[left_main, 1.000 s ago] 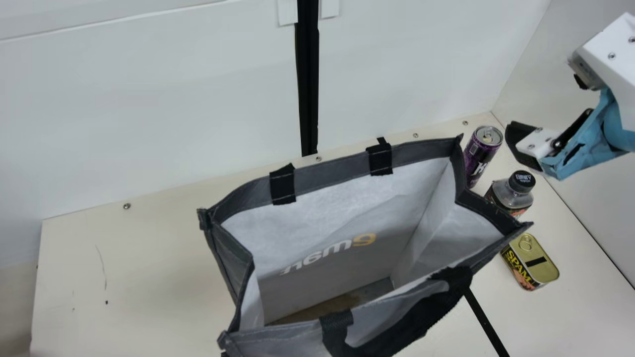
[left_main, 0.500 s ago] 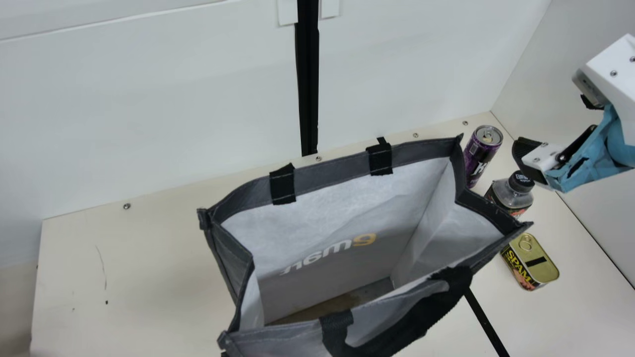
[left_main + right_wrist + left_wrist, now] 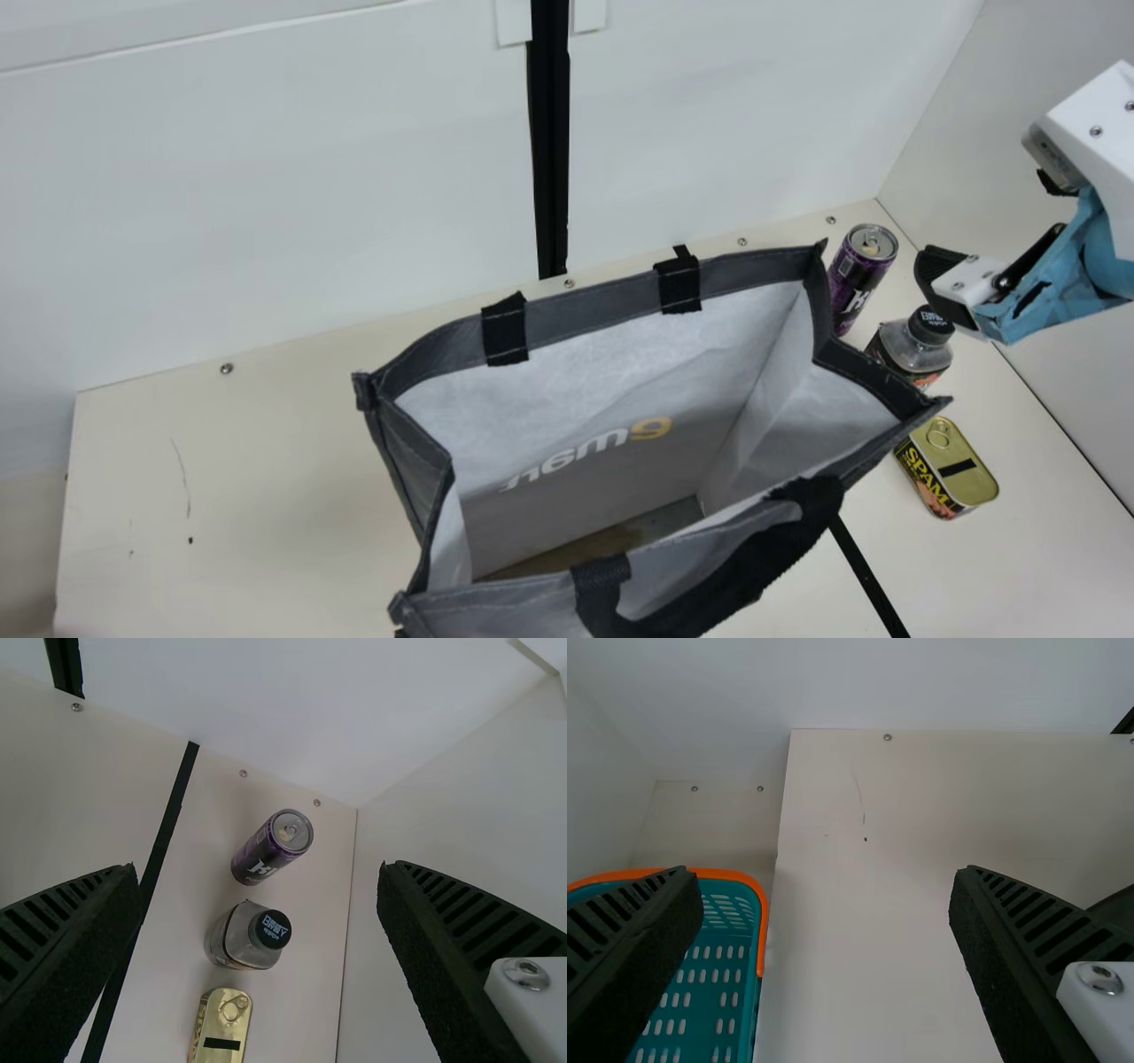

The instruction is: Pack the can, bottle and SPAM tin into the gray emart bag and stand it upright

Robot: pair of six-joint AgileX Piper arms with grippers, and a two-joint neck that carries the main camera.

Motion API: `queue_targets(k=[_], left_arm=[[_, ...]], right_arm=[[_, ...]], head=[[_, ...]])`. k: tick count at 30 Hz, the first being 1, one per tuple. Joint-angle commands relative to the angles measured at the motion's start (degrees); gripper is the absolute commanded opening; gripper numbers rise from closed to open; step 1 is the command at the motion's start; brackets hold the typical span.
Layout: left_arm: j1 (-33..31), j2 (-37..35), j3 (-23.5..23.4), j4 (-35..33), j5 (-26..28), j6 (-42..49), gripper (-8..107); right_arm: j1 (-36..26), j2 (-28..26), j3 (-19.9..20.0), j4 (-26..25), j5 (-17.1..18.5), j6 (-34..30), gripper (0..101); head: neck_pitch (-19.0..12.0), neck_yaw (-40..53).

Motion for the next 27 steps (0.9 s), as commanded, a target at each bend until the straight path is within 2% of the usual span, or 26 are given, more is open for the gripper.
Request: queue_targets(k=[1, 17, 27], left_arm=[[0.0, 0.0, 0.0, 0.0, 0.0, 0.0, 90], [-0.46, 0.3, -0.04, 0.04, -0.38, 0.13, 90], [-5.24, 3.3, -1.06, 1.12, -3.67, -0.59, 90]], right_arm=[[0.0, 0.0, 0.0, 0.0, 0.0, 0.0, 95], [0.0, 0.0, 0.0, 0.0, 0.0, 0.0, 95], [0.0, 0.0, 0.0, 0.0, 0.0, 0.0, 95]], head=[[-1.3, -0.05], [-1.3, -0.05], [-1.3, -0.05]])
